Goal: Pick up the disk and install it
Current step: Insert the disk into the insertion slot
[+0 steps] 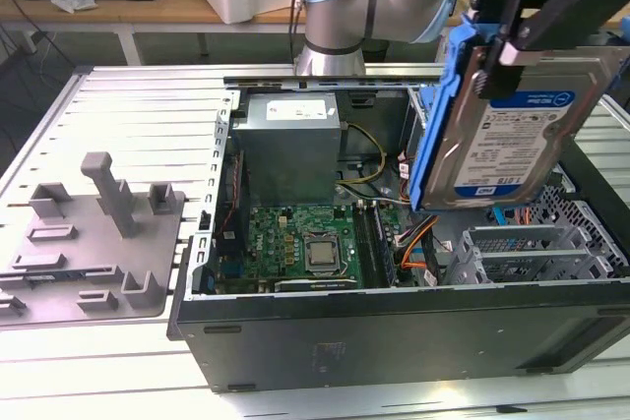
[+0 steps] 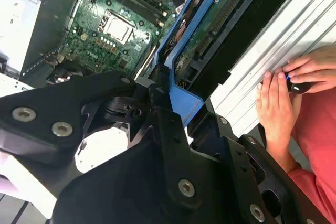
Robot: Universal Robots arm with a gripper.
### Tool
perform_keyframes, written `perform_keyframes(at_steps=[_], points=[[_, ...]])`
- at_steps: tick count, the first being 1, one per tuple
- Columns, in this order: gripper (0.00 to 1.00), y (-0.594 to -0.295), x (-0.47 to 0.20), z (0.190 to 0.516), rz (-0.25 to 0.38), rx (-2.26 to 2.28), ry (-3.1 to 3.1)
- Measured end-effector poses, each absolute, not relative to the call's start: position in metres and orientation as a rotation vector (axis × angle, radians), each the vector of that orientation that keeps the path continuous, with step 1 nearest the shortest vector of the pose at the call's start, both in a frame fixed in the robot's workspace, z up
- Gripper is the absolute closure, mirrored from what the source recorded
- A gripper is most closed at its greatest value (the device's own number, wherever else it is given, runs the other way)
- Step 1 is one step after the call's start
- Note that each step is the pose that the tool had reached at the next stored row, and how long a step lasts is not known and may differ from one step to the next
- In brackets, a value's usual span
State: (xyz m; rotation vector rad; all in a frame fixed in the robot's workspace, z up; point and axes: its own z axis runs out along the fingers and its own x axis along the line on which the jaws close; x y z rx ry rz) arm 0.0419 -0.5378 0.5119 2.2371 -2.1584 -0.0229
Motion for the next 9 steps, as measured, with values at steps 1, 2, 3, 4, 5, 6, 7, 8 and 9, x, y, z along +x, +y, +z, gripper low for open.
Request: perform_keyframes(at_steps=[1,2,3,4,5,6,7,8,9], points=[[0.63,-0.538,0.046,0.512,-0.025,2.238,-2.160],[0.63,-0.538,0.049,0.512,-0.026,2.239,-2.160],[0.63,-0.538,0.052,0.512,-0.028,2.239,-2.161],[0.63,-0.538,0.055,0.512,-0.029,2.240,-2.162],[0.63,-0.538,0.058,0.512,-0.031,2.241,-2.163],[0.63,-0.538,0.060,0.512,-0.032,2.241,-2.164],[0.63,-0.538,0.062,0.512,-0.033,2.242,-2.164],[0.63,-0.538,0.067,0.512,-0.034,2.243,-2.165],[0.63,-0.538,0.070,0.511,-0.034,2.244,-2.166]])
